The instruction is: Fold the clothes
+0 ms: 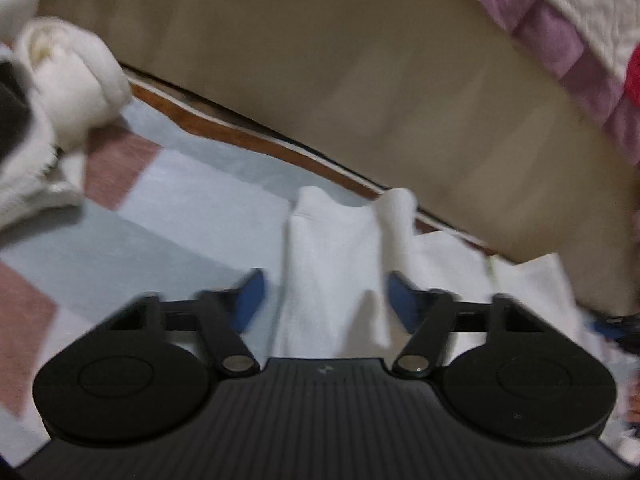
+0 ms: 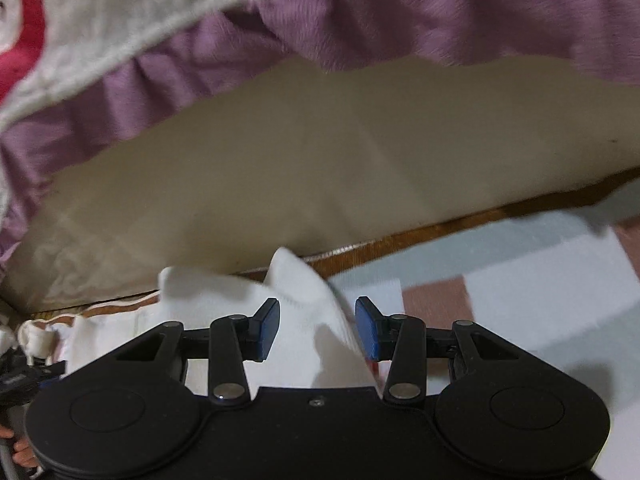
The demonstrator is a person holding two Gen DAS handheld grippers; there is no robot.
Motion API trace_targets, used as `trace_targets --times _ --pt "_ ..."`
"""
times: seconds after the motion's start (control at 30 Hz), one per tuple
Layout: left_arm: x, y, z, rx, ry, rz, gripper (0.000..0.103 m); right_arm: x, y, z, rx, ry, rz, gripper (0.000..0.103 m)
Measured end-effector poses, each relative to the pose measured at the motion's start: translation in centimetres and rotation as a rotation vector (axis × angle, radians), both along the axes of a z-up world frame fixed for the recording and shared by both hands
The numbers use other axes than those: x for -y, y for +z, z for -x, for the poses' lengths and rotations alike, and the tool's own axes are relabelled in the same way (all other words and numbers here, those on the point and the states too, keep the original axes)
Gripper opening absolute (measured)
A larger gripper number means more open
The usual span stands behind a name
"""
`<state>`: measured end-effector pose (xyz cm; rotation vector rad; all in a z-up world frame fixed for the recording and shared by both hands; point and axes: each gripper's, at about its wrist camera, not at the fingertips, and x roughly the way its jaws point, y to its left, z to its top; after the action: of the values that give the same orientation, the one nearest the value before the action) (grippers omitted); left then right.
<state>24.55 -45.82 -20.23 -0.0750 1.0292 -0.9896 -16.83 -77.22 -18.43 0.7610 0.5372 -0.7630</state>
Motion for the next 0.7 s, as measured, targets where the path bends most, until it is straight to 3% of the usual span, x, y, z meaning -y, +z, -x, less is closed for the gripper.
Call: trace_targets --times 0.03,0.13,0.23,0.4,0.43,0.47,0.5,0.53,0.7 --pt "0.2 -0.2 -0.1 -0.013 -0.018 -0.029 0.001 0.3 -0.4 -0.6 -0.012 -0.004 0.009 0.047" --pt "0.2 1.7 1.6 0.203 -0.060 -0.079 0.001 1.4 -1.3 -2.1 -0.030 -0.013 0.017 0.048" --pt "-1.1 4.5 1.6 0.373 0.011 -0.049 0.001 2.0 -2.1 -3.3 -0.039 -0.002 0.012 0.051" --pt "-1.3 4.0 0.6 0.406 0.037 -0.097 0.001 1.0 -2.9 -4.5 -0.041 0.009 0.038 0.052" --pt "-1.2 3.6 0.8 0.417 0.026 -0.114 0.001 0.6 -2.9 -4.7 -0.045 0.026 0.056 0.046" --pt "-1.3 3.2 0.7 0.409 0.032 -0.124 0.001 0.2 -3.0 -5.0 -0.050 0.044 0.074 0.028" --pt "-1.5 3.0 0.6 0.396 0.043 -0.122 0.001 -0.7 -2.4 -5.0 -0.074 0.048 0.144 0.002" --pt "-1.9 3.0 0.3 0.376 0.061 -0.105 0.001 -1.5 -1.8 -5.1 -0.099 0.052 0.214 0.002" --pt "-3.4 4.4 0.1 0.377 0.051 0.053 0.001 -4.9 3.7 1.4 0.083 -0.213 0.382 0.002"
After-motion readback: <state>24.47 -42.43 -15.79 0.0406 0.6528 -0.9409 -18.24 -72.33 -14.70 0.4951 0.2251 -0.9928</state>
